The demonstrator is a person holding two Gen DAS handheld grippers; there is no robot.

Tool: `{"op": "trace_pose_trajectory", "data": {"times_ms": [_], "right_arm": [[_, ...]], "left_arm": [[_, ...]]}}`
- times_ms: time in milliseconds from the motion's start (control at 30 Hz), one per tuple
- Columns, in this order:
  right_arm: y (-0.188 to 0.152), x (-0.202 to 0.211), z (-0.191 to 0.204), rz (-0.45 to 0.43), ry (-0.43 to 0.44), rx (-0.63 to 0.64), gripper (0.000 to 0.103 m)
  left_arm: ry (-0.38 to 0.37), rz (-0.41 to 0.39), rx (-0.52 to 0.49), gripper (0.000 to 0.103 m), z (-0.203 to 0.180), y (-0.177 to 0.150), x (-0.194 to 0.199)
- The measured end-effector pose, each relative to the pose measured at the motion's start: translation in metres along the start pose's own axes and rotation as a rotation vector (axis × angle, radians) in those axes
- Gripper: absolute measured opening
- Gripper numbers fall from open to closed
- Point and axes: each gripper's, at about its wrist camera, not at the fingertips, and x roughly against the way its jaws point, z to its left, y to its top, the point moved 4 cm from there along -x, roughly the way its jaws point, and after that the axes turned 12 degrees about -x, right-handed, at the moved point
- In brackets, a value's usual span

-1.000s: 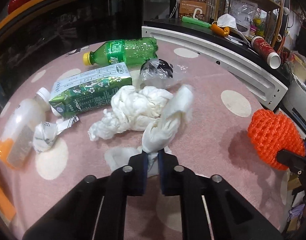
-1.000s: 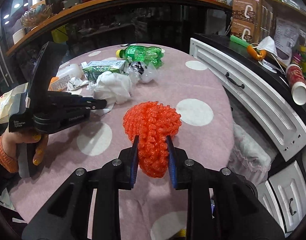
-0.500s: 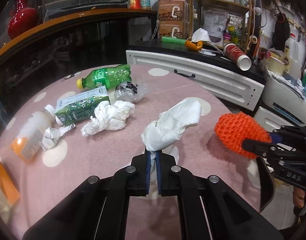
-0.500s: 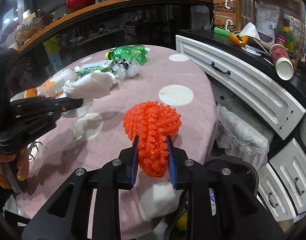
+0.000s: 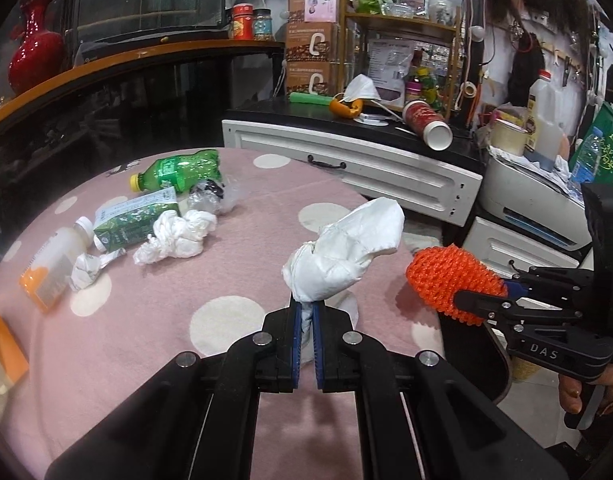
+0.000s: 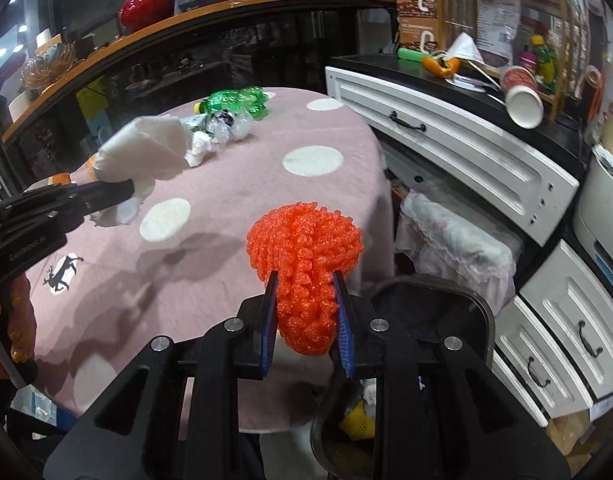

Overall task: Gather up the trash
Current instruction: 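Carry the orange net and white tissue to the bin and release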

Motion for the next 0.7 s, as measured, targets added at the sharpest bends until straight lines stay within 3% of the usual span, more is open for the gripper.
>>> {"op": "trace_pose_trajectory", "data": {"times_ms": [300,600,700], "right_arm": [[-0.03,0.016,-0.049,0.021,-0.062,-0.076,0.026],[-0.066,-0.01,-0.108,0.108,-0.161,-0.184,0.026],[-0.074,-0.022,-0.124,0.129,-0.187,-0.227,0.036]], "left_arm": [[-0.064,-0.02,-0.03,0.006,-0.043,0.002,0.009],[-0.162,0.001,-0.074,0.006,-0.104,-0.002,-0.003],[-0.189,0.019,-0.088,0.006,-0.122,-0.003,-0.012]]}}
